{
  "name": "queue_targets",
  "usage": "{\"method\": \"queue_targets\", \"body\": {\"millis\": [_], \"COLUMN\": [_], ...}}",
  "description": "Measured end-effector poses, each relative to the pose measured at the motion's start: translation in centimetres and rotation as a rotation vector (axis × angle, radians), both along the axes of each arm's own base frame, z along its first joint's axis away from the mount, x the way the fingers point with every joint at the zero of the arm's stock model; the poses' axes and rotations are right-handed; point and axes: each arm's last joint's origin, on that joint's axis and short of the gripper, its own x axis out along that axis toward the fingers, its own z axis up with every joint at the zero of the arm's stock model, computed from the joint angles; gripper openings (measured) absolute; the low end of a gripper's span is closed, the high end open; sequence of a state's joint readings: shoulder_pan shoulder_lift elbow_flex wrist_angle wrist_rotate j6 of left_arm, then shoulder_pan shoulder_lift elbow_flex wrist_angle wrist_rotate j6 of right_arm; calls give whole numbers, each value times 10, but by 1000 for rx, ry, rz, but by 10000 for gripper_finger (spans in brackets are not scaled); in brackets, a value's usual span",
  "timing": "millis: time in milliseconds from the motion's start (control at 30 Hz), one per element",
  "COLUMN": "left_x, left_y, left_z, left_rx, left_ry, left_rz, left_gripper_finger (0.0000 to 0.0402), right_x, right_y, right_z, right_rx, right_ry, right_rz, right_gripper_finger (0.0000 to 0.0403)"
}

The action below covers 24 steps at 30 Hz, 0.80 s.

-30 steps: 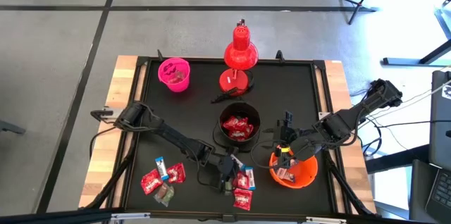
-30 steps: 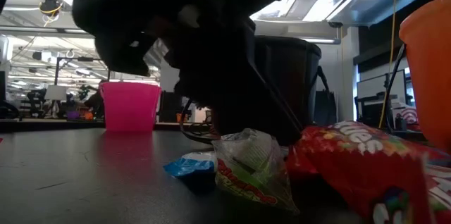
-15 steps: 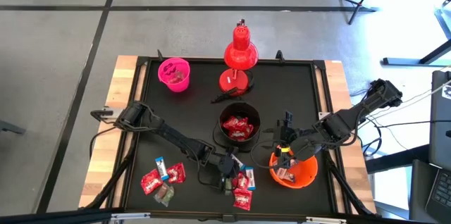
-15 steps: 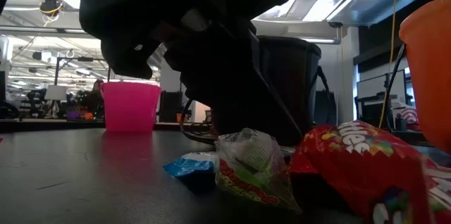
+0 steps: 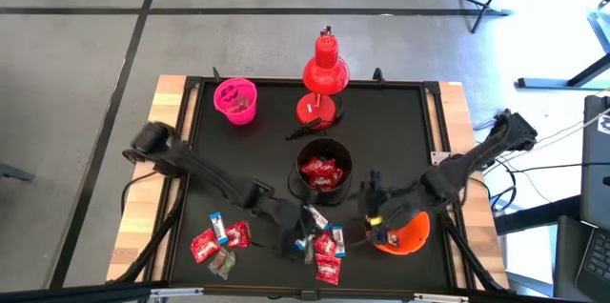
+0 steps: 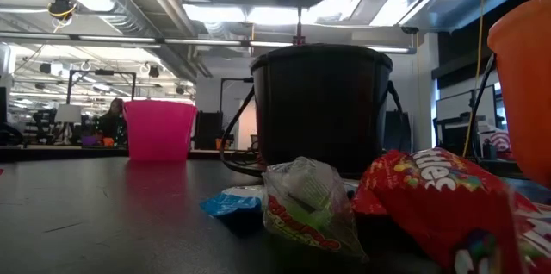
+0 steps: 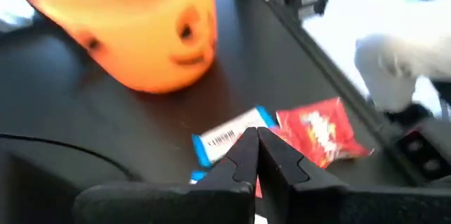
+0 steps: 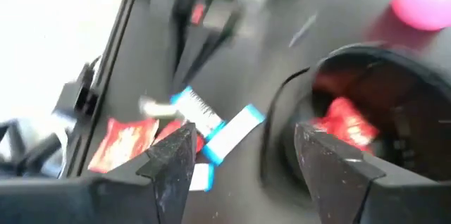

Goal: Organize candy in baskets
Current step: Put the red candy into the black bucket

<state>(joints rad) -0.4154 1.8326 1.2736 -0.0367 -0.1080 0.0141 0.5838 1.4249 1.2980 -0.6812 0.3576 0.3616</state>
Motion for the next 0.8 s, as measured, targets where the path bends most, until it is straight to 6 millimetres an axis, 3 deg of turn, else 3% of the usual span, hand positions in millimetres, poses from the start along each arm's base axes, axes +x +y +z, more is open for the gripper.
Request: {"method": "queue_targets", "body": {"millis": [167, 367, 500, 800], "left_x": [-34, -75, -99, -143], "left_y": [10, 14, 21, 46], "left_z": [60, 107, 107, 75], "left_rx": [51, 73, 64, -131], "left_ry": [-87, -207, -284, -489], "left_rz": [40, 44, 71, 148], "left_gripper_finger": [0, 0, 0, 0], "right_x": [14, 28, 39, 65], "right_y": [13, 34, 45, 65], "right_z": [-25, -43, -49, -86], "right_rx": [25, 13, -3, -8], "right_ry": [114, 176, 188, 276], "right_rz": [54, 103, 128, 200], "right_gripper_finger": [238, 238, 238, 238]}}
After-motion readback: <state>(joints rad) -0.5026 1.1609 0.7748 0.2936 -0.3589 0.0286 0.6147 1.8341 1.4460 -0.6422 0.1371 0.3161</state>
